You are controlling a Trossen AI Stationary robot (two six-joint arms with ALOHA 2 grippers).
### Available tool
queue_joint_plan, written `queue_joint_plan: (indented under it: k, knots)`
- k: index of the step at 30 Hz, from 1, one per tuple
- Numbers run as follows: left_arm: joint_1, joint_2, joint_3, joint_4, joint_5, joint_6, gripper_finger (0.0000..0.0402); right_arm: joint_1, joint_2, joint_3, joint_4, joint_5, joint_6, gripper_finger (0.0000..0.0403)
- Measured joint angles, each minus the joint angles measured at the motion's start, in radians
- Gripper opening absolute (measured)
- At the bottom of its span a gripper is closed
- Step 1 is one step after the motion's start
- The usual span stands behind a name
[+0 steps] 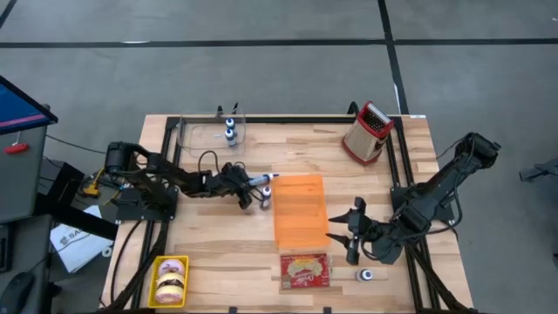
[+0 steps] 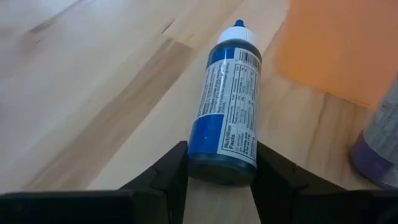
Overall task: Pick & Place Food Item
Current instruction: Move the blue food coloring bottle to the center left of the table, then put the blue food coloring bottle into the transparent bin
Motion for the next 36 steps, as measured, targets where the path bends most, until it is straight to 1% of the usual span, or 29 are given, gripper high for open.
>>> queue_joint_plan:
  k: [5,8,10,12,16,19,22,25,29,31,33,36]
  knots:
    - [-0.021,-0.129,0.000,-0.211,0.000,-0.074,0.0129,0.016,0.000,0.000,0.002,0.000,0.000,0.0195]
    - [-0.061,-0.224,0.000,-0.355,0.001,-0.116,0.0146,0.018,0.000,0.000,0.005,0.000,0.000,0.0195]
    - [-0.097,-0.284,0.000,-0.460,0.001,-0.153,0.0157,0.024,0.000,0.000,0.005,0.000,0.000,0.0195]
    - [-0.142,-0.346,-0.001,-0.565,0.006,-0.198,0.0159,0.030,0.000,0.000,0.006,0.000,0.004,0.0195]
    - [-0.240,-0.458,-0.001,-0.709,0.076,-0.262,0.0152,0.042,0.000,0.000,0.009,0.000,0.009,0.0195]
    - [-0.310,-0.536,-0.001,-0.740,0.115,-0.269,0.0160,0.042,0.000,0.000,0.008,0.000,0.019,0.0195]
    - [-0.359,-0.601,-0.001,-0.783,0.111,-0.253,0.0185,0.042,0.000,0.000,0.008,0.000,0.023,0.0195]
    - [-0.379,-0.651,-0.001,-0.852,0.068,-0.251,0.0213,0.042,0.000,0.000,0.009,0.000,0.026,0.0195]
    - [-0.383,-0.679,-0.001,-0.917,0.083,-0.276,0.0247,0.042,0.000,0.000,0.012,-0.001,0.034,0.0195]
    - [-0.384,-0.681,-0.001,-0.914,0.097,-0.259,0.0259,0.048,0.000,0.000,0.013,0.000,0.034,0.0195]
    - [-0.383,-0.682,-0.001,-0.875,0.094,-0.201,0.0264,0.047,0.000,0.000,0.013,0.000,0.034,0.0195]
    - [-0.383,-0.668,-0.001,-0.790,0.088,-0.106,0.0259,0.046,0.000,0.000,0.013,0.000,0.034,0.0195]
